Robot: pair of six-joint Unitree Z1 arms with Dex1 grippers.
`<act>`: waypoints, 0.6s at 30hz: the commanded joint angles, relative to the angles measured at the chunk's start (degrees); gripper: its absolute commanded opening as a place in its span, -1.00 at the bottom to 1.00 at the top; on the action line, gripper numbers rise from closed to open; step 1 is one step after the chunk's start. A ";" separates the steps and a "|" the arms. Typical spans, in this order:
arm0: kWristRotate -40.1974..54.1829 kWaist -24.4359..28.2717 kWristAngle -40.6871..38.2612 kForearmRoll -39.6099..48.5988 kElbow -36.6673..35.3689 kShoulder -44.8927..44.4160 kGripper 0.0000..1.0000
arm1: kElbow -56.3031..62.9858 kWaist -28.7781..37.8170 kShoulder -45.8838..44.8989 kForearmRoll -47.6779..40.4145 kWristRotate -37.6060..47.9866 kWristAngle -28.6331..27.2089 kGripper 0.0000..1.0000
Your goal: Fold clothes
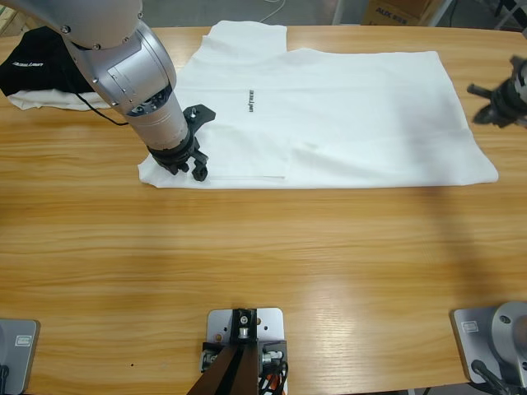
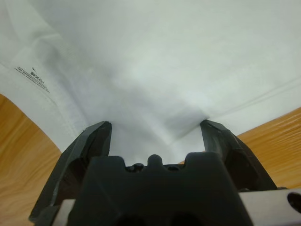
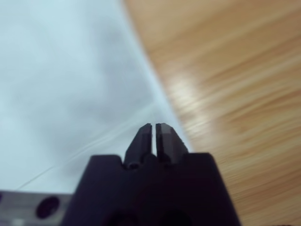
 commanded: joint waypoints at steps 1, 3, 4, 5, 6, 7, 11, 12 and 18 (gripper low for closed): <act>-0.11 -0.03 0.73 1.01 0.73 4.18 0.47 | 0.51 7.40 1.31 -1.51 0.81 3.85 -1.00; -0.36 0.05 0.73 0.96 0.71 4.16 0.47 | 0.30 7.07 3.05 -1.53 0.93 4.25 -1.00; -0.43 0.05 0.73 0.93 0.71 4.18 0.47 | 0.32 6.88 3.41 -1.49 0.96 4.55 -1.00; -0.50 0.05 0.73 0.93 0.71 4.23 0.47 | 0.49 6.84 3.56 -1.44 1.26 4.73 -1.00; -0.67 0.05 0.72 0.93 0.71 4.26 0.47 | 0.70 6.77 3.67 -1.33 1.54 4.96 -1.00; -0.80 0.05 0.73 0.93 0.71 4.33 0.47 | 0.92 6.75 3.76 -1.09 1.74 4.98 -1.00; -0.97 0.05 0.65 0.93 0.62 4.53 0.47 | 1.88 6.75 4.67 -0.56 2.25 5.33 -1.00; -0.97 0.05 0.65 0.93 0.66 4.53 0.47 | 1.95 6.75 4.71 -0.14 2.53 5.40 -1.00; -1.06 0.05 0.65 0.93 0.62 4.70 0.47 | 2.16 6.75 5.53 1.07 3.48 5.41 -1.00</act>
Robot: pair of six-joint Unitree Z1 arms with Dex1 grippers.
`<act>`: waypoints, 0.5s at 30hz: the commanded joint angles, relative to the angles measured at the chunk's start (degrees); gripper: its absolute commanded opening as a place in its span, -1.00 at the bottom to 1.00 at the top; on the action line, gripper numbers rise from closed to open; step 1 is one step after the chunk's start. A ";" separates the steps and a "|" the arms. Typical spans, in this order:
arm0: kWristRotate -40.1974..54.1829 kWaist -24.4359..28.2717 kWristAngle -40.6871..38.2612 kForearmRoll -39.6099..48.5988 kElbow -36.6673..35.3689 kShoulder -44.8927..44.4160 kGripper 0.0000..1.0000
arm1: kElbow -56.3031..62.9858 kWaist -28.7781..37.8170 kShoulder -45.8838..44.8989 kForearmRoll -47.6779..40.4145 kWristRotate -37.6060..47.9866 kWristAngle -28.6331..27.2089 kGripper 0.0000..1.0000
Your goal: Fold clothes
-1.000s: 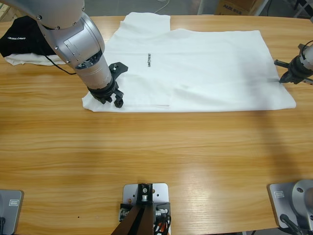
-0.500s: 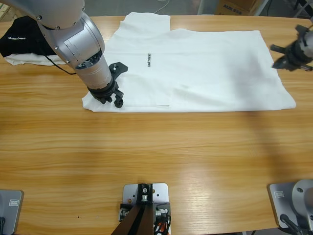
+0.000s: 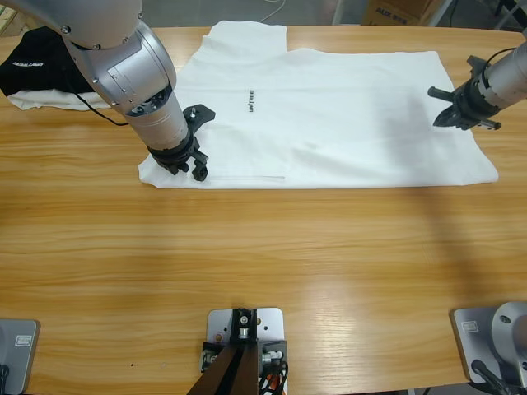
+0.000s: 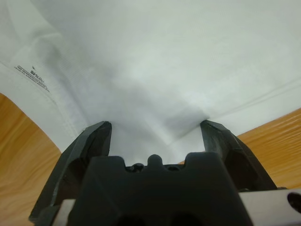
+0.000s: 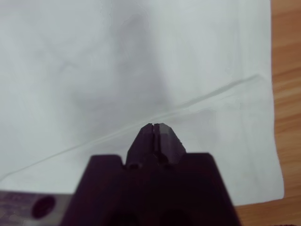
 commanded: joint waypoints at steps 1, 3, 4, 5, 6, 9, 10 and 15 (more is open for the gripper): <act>-0.58 0.05 0.65 0.92 0.62 4.67 0.47 | 1.83 0.12 3.76 1.11 1.50 0.81 -1.00; -0.58 0.05 0.65 0.92 0.62 4.61 0.47 | 1.85 0.12 5.02 0.44 1.41 0.91 -1.00; -0.58 0.05 0.65 0.92 0.62 4.58 0.47 | 1.60 0.06 5.43 0.42 1.41 0.99 -1.00; -0.58 0.05 0.66 0.92 0.62 4.53 0.47 | 1.29 0.01 5.78 0.49 1.41 0.99 -1.00; -0.58 0.05 0.72 0.92 0.62 4.53 0.47 | 1.08 -0.04 6.18 0.51 1.41 1.00 -1.00; -0.58 0.05 0.70 0.92 0.62 4.61 0.47 | 0.94 -0.18 8.21 0.35 1.48 1.04 -1.00; -0.63 0.05 0.66 0.92 0.62 4.61 0.47 | 1.02 -0.27 8.68 0.02 1.44 0.91 -1.00; -0.67 0.05 0.65 0.92 0.71 4.61 0.46 | 0.62 -3.14 8.98 -1.77 0.86 0.56 -1.00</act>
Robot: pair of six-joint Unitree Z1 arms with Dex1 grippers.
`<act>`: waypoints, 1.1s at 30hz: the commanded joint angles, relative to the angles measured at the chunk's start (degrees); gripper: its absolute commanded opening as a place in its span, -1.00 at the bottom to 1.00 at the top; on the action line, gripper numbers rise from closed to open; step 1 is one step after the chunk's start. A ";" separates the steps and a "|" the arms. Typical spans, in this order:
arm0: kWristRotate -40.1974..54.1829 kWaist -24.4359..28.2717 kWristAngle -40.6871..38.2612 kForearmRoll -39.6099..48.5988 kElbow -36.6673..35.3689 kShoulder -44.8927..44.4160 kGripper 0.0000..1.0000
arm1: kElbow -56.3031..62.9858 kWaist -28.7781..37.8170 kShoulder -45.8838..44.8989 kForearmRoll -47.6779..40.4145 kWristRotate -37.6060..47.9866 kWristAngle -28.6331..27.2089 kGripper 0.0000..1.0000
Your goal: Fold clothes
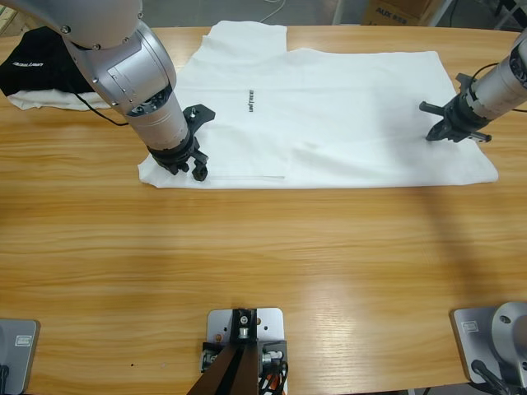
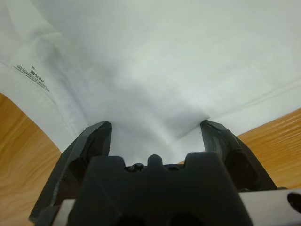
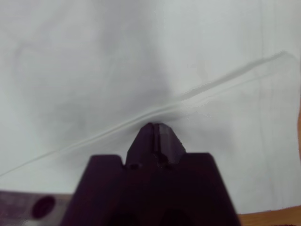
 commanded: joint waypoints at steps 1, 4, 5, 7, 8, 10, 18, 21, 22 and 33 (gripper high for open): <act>-0.60 0.05 0.65 0.92 0.71 4.61 0.46 | 0.41 -3.72 4.92 -2.12 -0.02 -0.25 -1.00; -0.67 0.05 0.66 0.92 0.73 4.65 0.46 | 0.39 -5.55 5.40 -2.01 -0.56 -1.18 -1.00; -0.69 0.05 0.66 0.92 0.71 4.61 0.46 | 0.46 -5.96 5.80 -2.01 -0.63 -1.48 -1.00; -0.69 0.05 0.65 0.98 0.80 4.52 0.46 | 0.57 -6.75 6.43 -2.03 -0.63 -2.10 -1.00; -0.67 0.05 0.65 0.99 0.90 4.52 0.46 | 0.57 -7.17 6.57 -2.08 -0.63 -2.20 -1.00; -0.66 0.05 0.68 0.99 1.06 4.43 0.46 | 0.50 -7.52 6.22 -2.01 -0.63 -2.27 -1.00; -0.60 0.05 0.72 0.99 1.33 3.87 0.46 | 0.21 -4.76 -2.99 -3.07 -2.55 0.17 0.65; -0.78 0.05 0.72 0.92 1.15 2.55 0.46 | -0.49 -3.14 -9.65 -1.91 -2.39 -2.43 1.00; -1.10 0.05 0.68 0.92 1.01 1.83 0.46 | -0.73 -3.13 -11.09 -0.75 -2.11 -2.89 1.00; -6.76 -1.95 0.65 1.54 8.58 -2.72 0.46 | 4.89 0.11 -17.65 5.11 -0.39 -4.73 1.00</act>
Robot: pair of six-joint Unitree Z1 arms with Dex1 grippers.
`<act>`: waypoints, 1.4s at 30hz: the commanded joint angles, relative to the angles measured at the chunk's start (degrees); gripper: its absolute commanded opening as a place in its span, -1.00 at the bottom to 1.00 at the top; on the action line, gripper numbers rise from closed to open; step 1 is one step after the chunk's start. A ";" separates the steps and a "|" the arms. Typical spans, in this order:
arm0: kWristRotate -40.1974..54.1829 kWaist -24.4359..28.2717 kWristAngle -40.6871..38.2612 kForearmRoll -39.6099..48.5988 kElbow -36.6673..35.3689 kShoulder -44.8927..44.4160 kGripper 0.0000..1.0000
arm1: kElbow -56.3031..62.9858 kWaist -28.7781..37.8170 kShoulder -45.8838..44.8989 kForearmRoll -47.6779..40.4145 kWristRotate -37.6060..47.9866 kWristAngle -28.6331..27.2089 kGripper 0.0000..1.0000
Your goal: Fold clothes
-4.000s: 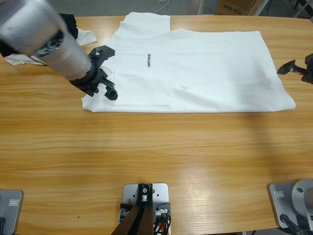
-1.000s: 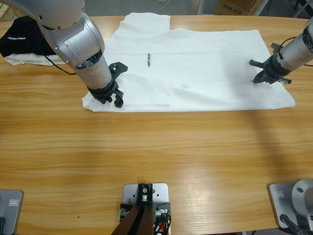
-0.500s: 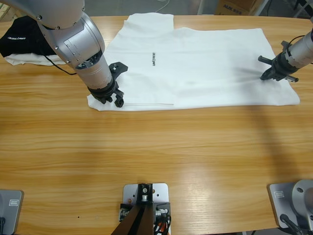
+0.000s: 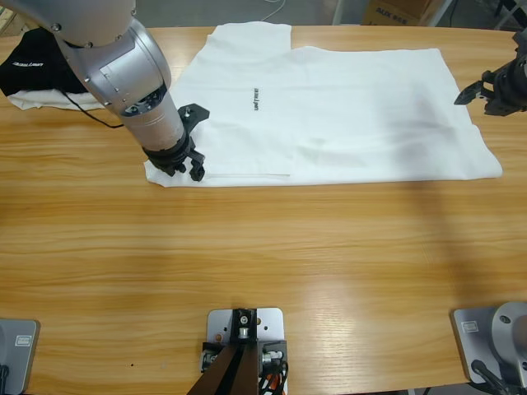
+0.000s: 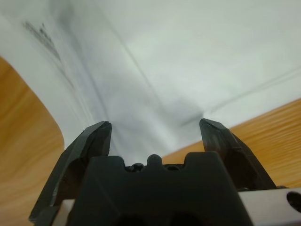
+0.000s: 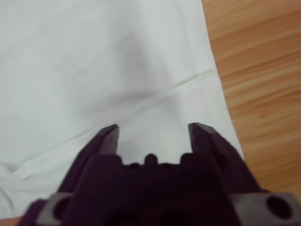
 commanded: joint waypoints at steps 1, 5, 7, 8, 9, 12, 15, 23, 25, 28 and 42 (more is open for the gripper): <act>-2.94 -2.21 0.65 0.72 7.93 -1.71 0.46 | 5.98 2.35 -5.00 1.35 0.89 -1.21 1.00; -4.33 -3.17 1.02 0.53 8.81 -3.87 0.47 | 6.05 2.37 -6.53 1.63 0.82 -0.61 1.00; -4.44 -3.17 1.68 0.86 8.39 -6.40 0.47 | 6.07 2.37 -6.46 1.70 0.82 -0.46 1.00; -4.59 -3.17 1.75 1.26 8.76 -6.98 0.47 | 6.12 2.37 -6.46 1.70 0.82 -0.46 1.00; -4.66 -3.17 1.88 1.46 9.73 -7.07 0.47 | 6.07 2.40 -6.46 1.68 0.82 -0.46 1.00; -4.33 -3.17 2.30 0.74 11.50 -8.21 0.50 | 5.97 2.63 -6.51 1.61 0.82 -0.46 1.00; -4.01 -3.17 2.37 -3.53 9.94 -10.04 0.94 | 6.11 2.75 -6.51 1.70 0.73 -0.46 1.00; -1.55 -2.42 2.32 -9.07 -1.10 -0.21 1.00 | 6.56 3.77 -4.63 1.35 0.73 -0.46 1.00; -1.34 -1.61 2.26 -8.86 -3.69 2.55 1.00 | 6.65 3.79 -4.08 1.23 0.68 -0.51 1.00; -1.38 -1.33 1.88 -7.44 -5.53 5.67 1.00 | 6.67 3.82 -3.08 0.86 0.65 -0.54 1.00; -0.90 -3.77 1.56 -4.41 1.85 6.15 1.00 | 7.23 3.61 -2.82 0.30 1.26 -1.42 1.00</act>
